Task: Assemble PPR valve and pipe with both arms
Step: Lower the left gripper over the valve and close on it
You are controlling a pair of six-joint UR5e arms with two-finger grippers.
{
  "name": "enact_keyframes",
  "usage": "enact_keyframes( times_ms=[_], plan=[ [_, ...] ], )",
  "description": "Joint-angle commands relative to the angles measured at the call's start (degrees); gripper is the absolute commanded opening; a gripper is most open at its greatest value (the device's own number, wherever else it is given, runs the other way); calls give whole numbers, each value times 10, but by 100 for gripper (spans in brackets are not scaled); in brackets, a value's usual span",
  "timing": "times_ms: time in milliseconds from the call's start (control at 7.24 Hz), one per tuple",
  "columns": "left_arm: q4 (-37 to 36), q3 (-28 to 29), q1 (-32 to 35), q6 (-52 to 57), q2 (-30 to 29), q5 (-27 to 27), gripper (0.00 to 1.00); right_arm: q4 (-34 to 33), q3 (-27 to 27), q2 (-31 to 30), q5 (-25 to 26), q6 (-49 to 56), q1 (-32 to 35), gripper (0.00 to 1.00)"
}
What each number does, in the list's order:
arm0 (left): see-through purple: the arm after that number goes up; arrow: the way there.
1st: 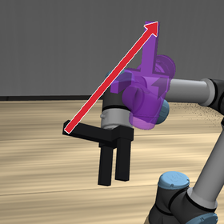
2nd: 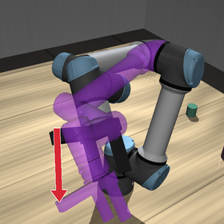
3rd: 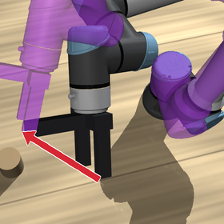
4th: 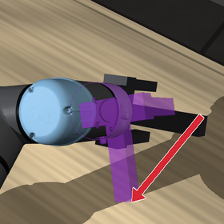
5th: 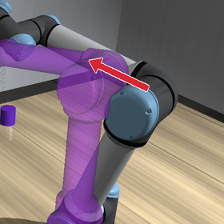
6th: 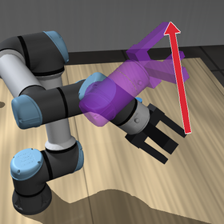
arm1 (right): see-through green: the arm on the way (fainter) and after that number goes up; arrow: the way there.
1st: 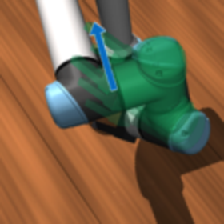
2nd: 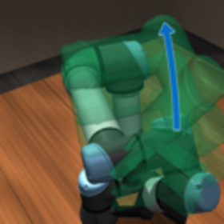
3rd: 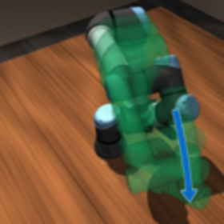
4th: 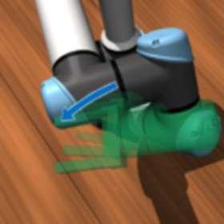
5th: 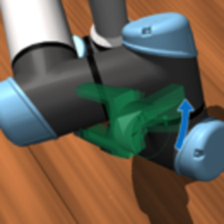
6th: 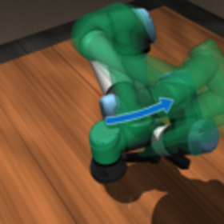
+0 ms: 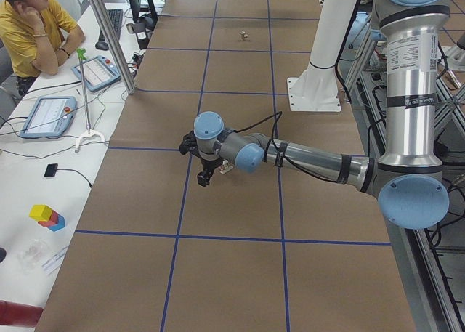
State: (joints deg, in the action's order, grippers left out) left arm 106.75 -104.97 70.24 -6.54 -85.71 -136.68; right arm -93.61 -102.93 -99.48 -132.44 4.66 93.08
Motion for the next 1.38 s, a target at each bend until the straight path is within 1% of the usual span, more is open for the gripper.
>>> enact_keyframes(
  times_ms=[0, 138, 276, 414, 552, 829, 967, 1105, 1243],
  plan=[
    [5, -36, -74, -122, -2, 39, 100, 0, -1, -3, 0, 1, 0, 99],
    [5, -57, -118, -184, -2, 64, 100, 0, 0, -3, 0, 1, 0, 99],
    [5, -72, -173, -263, -4, 109, 100, 0, 0, -3, 0, 1, 0, 99],
    [5, -77, -213, -316, -5, 160, 100, 0, 1, -3, 0, 1, 0, 99],
    [4, -72, -233, -326, -9, 181, 100, 0, 1, -3, 0, 1, 0, 99],
    [4, -39, -237, -341, -39, 182, 100, -1, 4, -3, 0, 1, 0, 99],
    [5, -10, -237, -338, -56, 181, 100, -1, 5, -3, 1, 1, 0, 99],
    [4, 0, -237, -333, -65, 181, 100, -1, 5, -3, 1, 1, 0, 99],
    [0, 0, -237, -314, -60, 180, 100, -1, 5, -3, 1, 1, 0, 99]
  ],
)
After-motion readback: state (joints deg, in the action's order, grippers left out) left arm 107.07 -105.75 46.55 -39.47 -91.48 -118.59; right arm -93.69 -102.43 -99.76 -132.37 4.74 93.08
